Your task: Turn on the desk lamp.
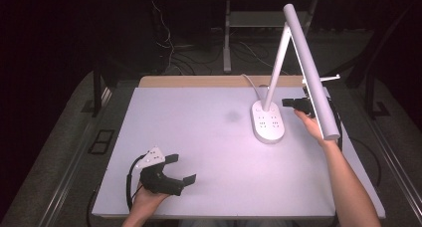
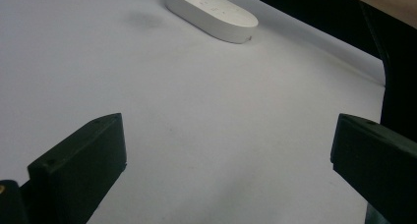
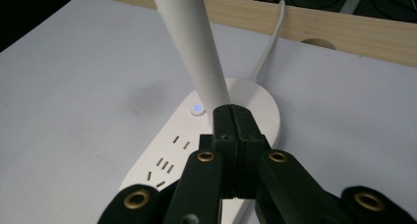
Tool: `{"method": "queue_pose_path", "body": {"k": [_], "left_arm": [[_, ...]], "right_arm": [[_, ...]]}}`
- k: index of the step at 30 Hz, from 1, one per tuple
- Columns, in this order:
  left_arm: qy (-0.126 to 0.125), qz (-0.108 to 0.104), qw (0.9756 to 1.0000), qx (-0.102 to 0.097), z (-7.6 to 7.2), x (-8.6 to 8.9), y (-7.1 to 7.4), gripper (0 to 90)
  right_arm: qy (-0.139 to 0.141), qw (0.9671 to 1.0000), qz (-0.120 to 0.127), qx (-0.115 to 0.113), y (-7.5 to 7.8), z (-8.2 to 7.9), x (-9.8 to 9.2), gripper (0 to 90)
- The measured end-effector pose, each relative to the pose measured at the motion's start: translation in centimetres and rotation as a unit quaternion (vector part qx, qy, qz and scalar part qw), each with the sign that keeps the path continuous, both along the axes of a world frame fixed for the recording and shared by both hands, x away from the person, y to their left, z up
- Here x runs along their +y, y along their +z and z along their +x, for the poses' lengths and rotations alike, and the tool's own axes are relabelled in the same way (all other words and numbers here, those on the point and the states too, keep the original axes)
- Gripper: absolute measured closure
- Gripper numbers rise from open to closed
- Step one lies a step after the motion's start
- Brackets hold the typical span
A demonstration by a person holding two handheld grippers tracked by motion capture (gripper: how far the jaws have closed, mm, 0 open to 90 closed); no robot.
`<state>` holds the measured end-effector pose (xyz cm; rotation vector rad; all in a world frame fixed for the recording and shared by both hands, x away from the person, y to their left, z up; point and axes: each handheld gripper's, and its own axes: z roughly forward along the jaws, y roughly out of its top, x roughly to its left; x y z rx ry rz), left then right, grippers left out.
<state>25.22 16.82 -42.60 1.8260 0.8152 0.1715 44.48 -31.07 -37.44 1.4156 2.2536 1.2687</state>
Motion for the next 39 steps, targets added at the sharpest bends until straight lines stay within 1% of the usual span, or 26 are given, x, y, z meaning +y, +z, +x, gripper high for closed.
{"method": "queue_pose_path", "body": {"k": [2, 4, 6, 8, 9, 10, 11, 12, 13, 15, 16, 17, 21, 22, 23, 26, 27, 28, 29, 30, 31, 32, 33, 34, 35, 39], "left_arm": [[-0.001, -0.001, 1.0, -0.001, 0.0, 0.0, 0.0, 0.0], [-0.002, -0.001, 1.0, 0.0, 0.0, -0.1, 0.0, 0.0], [-0.003, -0.002, 1.0, 0.0, 0.0, -0.1, 0.0, 0.0], [-0.003, -0.003, 1.0, -0.001, 0.0, -0.1, 0.0, 0.0], [-0.004, -0.002, 1.0, -0.001, 0.0, -0.1, 0.1, 0.0], [-0.003, -0.003, 1.0, -0.001, 0.0, -0.1, 0.0, 0.0], [-0.005, -0.003, 1.0, 0.0, 0.0, -0.1, 0.1, 0.0], [-0.005, -0.003, 1.0, 0.0, 0.0, -0.1, 0.1, 0.0], [-0.005, -0.004, 1.0, 0.0, 0.0, -0.1, 0.1, 0.0], [-0.005, -0.003, 1.0, 0.0, 0.0, -0.2, 0.1, 0.0], [-0.005, -0.004, 1.0, 0.0, 0.0, -0.2, 0.1, 0.0], [-0.005, -0.004, 1.0, -0.001, 0.0, -0.2, 0.1, 0.0], [-0.006, -0.004, 1.0, -0.003, 0.0, -0.1, 0.1, 0.0], [-0.006, -0.005, 1.0, -0.003, 0.0, -0.1, 0.1, 0.0], [-0.006, -0.005, 1.0, -0.003, 0.0, -0.1, 0.1, 0.0], [-0.007, -0.005, 1.0, -0.003, 0.0, -0.1, 0.1, 0.0], [-0.007, -0.005, 1.0, -0.002, 0.0, -0.2, 0.1, 0.0], [-0.007, -0.005, 1.0, -0.002, 0.0, -0.2, 0.1, 0.0], [-0.007, -0.005, 1.0, -0.002, 0.0, -0.2, 0.1, 0.0], [-0.006, -0.006, 1.0, -0.002, 0.0, -0.2, 0.1, 0.0], [-0.006, -0.006, 1.0, -0.002, 0.0, -0.2, 0.1, 0.0], [-0.006, -0.005, 1.0, -0.002, 0.0, -0.2, 0.1, 0.0], [-0.005, -0.005, 1.0, -0.001, 0.1, -0.2, 0.1, 0.0], [-0.005, -0.005, 1.0, -0.001, 0.1, -0.2, 0.1, 0.0], [-0.005, -0.005, 1.0, -0.001, 0.1, -0.2, 0.1, 0.0], [-0.007, -0.004, 1.0, -0.002, 0.1, -0.2, 0.1, 0.0]], "right_arm": [[-0.001, 1.0, 0.003, -0.002, 0.5, -0.7, 0.1, 89.8], [0.0, 1.0, 0.004, -0.003, 0.6, -0.9, 0.1, 89.8], [0.002, 0.9999, 0.01, -0.005, 0.8, -1.7, 0.1, 89.7], [0.002, 0.9999, 0.014, -0.004, 0.8, -2.0, 0.1, 89.6], [0.004, 0.9998, 0.019, -0.004, 0.8, -2.7, 0.2, 89.4], [0.004, 0.9998, 0.019, -0.004, 0.8, -2.7, 0.2, 89.4], [0.003, 0.9997, 0.025, -0.001, 0.9, -3.3, 0.3, 81.0], [0.003, 0.9996, 0.028, 0.002, 0.9, -3.6, 0.3, 78.4], [0.003, 0.9996, 0.028, 0.002, 0.9, -3.6, 0.3, 78.4], [-0.003, 0.9994, 0.035, 0.004, 1.1, -4.5, 0.5, 70.0], [-0.003, 0.9994, 0.035, 0.004, 1.1, -4.5, 0.5, 70.0], [-0.004, 0.9994, 0.034, 0.002, 1.1, -4.8, 0.5, 67.3], [-0.005, 0.9995, 0.031, -0.004, 1.4, -5.9, 0.9, 53.3], [-0.005, 0.9994, 0.033, -0.006, 1.4, -6.4, 1.0, 45.4], [-0.005, 0.9994, 0.033, -0.006, 1.4, -6.4, 1.0, 45.4], [-0.011, 0.9993, 0.035, -0.007, 1.3, -7.2, 1.3, 34.1], [-0.011, 0.9992, 0.037, -0.005, 1.2, -7.5, 1.4, 29.5], [-0.01, 0.999, 0.043, -0.005, 1.2, -8.1, 1.5, 17.8], [-0.01, 0.999, 0.043, -0.005, 1.2, -8.1, 1.5, 17.8], [-0.007, 0.9988, 0.048, -0.006, 1.1, -8.4, 1.6, 12.0], [-0.004, 0.9987, 0.05, -0.007, 1.0, -8.7, 1.7, 10.6], [0.004, 0.9987, 0.05, -0.008, 0.8, -9.2, 2.0, 0.7], [0.004, 0.9987, 0.05, -0.008, 0.8, -9.2, 2.0, 0.7], [0.01, 0.9984, 0.054, -0.01, 0.7, -9.9, 2.1, 0.1], [0.01, 0.9984, 0.054, -0.01, 0.7, -9.9, 2.1, 0.1], [0.016, 0.9979, 0.061, -0.015, 0.3, -11.2, 2.3, 0.1]]}}
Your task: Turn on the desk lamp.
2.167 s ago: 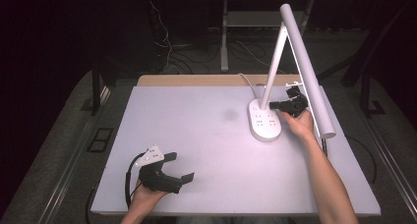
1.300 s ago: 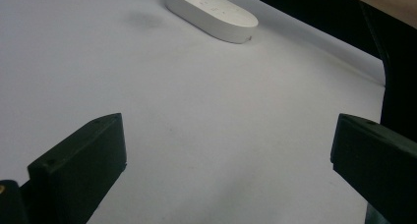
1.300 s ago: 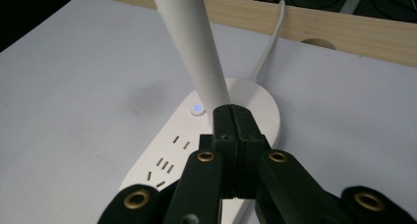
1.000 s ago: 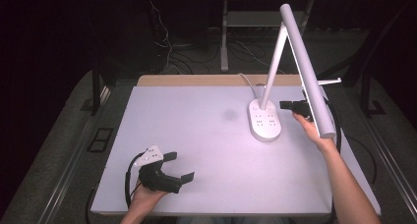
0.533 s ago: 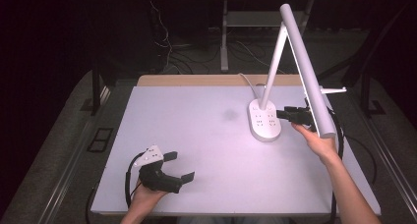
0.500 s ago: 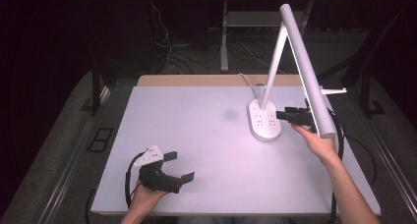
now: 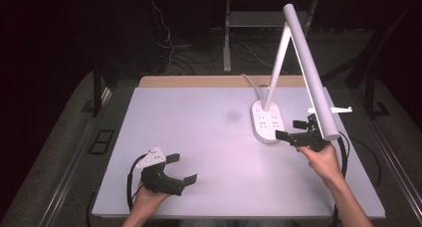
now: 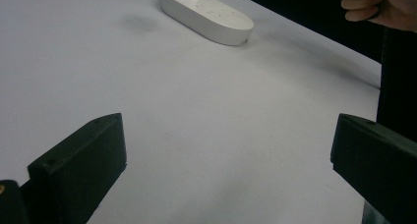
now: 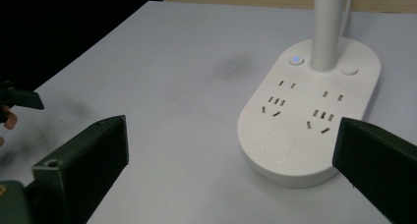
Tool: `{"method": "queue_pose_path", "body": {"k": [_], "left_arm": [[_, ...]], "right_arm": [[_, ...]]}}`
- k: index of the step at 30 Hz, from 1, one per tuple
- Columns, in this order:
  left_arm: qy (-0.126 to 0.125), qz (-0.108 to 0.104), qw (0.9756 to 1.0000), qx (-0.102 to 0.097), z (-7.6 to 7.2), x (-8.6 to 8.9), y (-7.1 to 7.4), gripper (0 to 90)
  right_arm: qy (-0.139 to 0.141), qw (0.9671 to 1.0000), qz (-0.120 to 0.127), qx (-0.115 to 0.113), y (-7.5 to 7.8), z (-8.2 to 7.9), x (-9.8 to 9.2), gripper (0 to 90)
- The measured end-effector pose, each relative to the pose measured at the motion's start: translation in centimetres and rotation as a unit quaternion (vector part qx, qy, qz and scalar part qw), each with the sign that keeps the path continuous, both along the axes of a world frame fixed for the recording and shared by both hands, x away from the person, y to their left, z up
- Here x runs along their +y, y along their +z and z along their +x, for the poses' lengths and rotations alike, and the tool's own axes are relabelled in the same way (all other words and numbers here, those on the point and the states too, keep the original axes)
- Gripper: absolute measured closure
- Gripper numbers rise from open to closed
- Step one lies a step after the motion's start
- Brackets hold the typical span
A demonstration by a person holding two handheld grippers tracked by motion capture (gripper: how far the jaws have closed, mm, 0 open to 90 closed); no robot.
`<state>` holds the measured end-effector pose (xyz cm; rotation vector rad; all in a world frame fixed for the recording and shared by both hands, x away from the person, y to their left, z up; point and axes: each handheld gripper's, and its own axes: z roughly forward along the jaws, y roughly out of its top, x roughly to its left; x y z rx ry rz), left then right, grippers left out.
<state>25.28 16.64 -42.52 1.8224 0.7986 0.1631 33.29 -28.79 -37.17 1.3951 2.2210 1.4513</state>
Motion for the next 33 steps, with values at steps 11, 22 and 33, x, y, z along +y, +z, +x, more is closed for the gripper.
{"method": "queue_pose_path", "body": {"k": [11, 22, 33], "left_arm": [[0.0, 0.001, 1.0, -0.001, 0.0, 0.0, 0.0, 0.0], [0.001, 0.0, 1.0, 0.0, -0.1, 0.0, 0.0, 0.0], [0.0, 0.001, 1.0, -0.001, -0.1, 0.1, 0.1, 0.0]], "right_arm": [[0.014, 0.9998, 0.006, -0.008, -1.0, -3.2, -0.2, 0.2], [0.02, 0.9995, 0.005, -0.023, -2.5, -6.0, -0.1, 0.2], [0.019, 0.999, -0.021, -0.034, -3.7, -8.7, 0.1, 0.2]]}}
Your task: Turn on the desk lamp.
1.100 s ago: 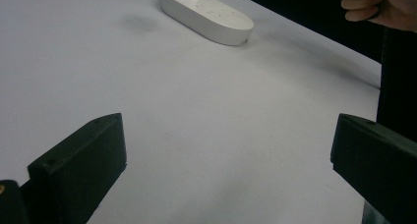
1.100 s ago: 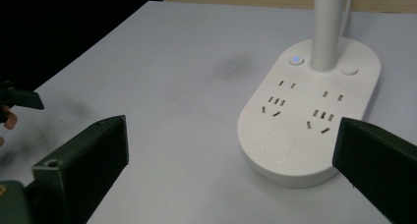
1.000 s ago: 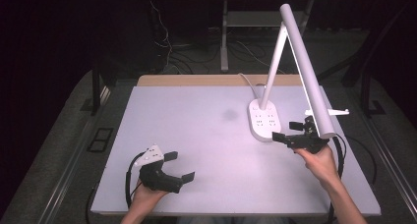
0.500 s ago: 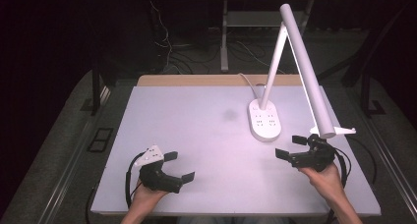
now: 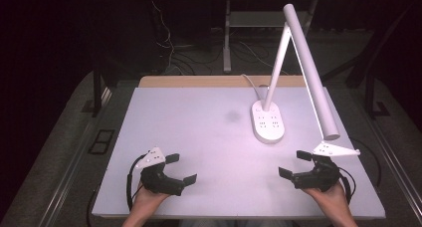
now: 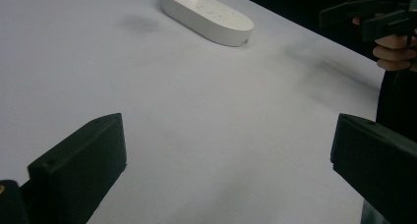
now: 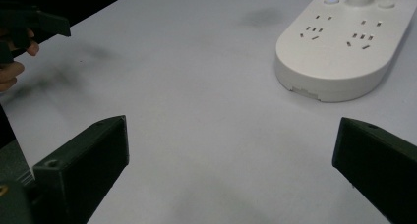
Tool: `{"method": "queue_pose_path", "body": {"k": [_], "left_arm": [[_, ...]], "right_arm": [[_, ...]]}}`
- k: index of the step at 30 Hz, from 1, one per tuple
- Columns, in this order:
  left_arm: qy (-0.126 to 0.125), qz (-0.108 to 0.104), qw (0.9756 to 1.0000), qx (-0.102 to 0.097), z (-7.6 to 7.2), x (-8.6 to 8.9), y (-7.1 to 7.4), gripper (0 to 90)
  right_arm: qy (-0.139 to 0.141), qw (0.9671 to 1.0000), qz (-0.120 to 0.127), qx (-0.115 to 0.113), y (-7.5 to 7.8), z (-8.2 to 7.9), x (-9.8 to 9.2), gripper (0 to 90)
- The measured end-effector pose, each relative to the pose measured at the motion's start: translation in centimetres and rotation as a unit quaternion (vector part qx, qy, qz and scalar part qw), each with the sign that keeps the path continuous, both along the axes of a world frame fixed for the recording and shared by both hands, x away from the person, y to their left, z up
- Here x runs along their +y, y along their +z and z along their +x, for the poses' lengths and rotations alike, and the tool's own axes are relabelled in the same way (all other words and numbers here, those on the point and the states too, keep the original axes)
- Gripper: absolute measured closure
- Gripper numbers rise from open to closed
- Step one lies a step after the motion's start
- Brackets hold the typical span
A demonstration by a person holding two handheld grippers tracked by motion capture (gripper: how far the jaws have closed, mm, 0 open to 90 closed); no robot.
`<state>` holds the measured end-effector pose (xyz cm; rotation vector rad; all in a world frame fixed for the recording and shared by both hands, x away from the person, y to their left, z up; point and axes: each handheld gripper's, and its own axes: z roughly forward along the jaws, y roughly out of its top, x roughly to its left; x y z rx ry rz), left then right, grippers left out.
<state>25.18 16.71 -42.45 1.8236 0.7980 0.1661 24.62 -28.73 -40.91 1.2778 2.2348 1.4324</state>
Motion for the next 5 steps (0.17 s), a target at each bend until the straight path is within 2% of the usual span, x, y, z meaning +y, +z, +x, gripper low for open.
{"method": "queue_pose_path", "body": {"k": [5], "left_arm": [[0.0, -0.001, 1.0, 0.001, 0.03, -0.04, 0.0, 0.0]], "right_arm": [[-0.002, 1.0, -0.005, 0.001, -0.8, -0.63, -0.19, 0.2]]}}
